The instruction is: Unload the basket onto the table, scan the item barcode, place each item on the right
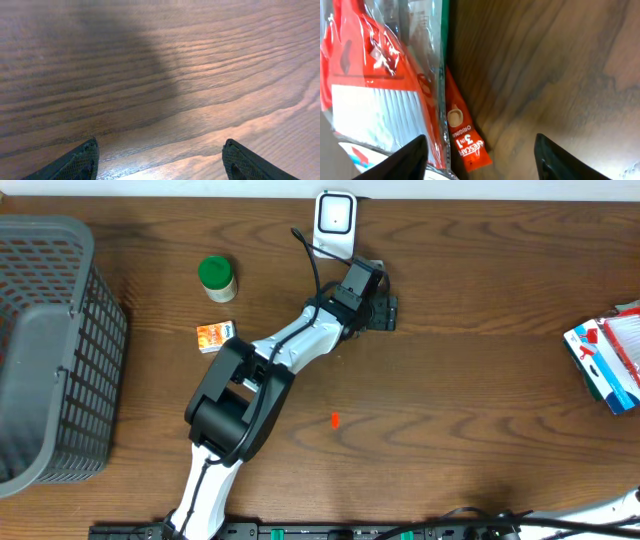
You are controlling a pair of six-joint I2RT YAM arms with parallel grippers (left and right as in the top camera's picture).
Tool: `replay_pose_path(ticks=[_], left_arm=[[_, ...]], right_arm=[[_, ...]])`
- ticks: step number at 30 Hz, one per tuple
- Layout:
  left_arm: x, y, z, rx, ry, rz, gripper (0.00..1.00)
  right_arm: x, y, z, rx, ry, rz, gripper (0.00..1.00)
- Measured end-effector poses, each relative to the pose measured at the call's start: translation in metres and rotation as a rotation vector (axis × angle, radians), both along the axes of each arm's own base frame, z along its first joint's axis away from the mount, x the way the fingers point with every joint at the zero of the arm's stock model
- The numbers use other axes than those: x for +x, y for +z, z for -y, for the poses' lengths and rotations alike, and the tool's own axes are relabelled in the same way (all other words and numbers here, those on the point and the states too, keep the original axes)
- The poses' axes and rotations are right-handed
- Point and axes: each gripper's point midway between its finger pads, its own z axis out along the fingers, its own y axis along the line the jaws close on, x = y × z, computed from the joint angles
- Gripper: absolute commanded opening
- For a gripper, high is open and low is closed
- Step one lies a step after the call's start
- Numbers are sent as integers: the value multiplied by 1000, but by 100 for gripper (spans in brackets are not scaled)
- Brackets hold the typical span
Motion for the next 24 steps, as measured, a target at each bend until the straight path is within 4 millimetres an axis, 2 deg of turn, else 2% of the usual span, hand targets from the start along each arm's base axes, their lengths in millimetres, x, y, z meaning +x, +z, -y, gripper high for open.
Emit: replay_pose_path(ticks=[4,7,11,14,17,21,24], left_arm=[[1,23,1,-5,-24,54,79],[2,47,-1,-7,-29,100,79],[3,89,-6,-14,-28,189,79],[2,120,-13,-11,-14,246,79],[1,143,-25,13,22,285,79],[-1,162,-47,72,91,316,79],[-2,173,-65,124,156,333,79]], right_arm=[[7,4,-10,34,45,50,76],[13,7,-18,57,73,82,77],[20,8,-31,82,113,93,79],[28,16,-40,73,148,100,80],[38,42,-45,18,183,121,82],[48,103,-57,-108,228,173,88],[54,151,-75,-198,266,217,88]])
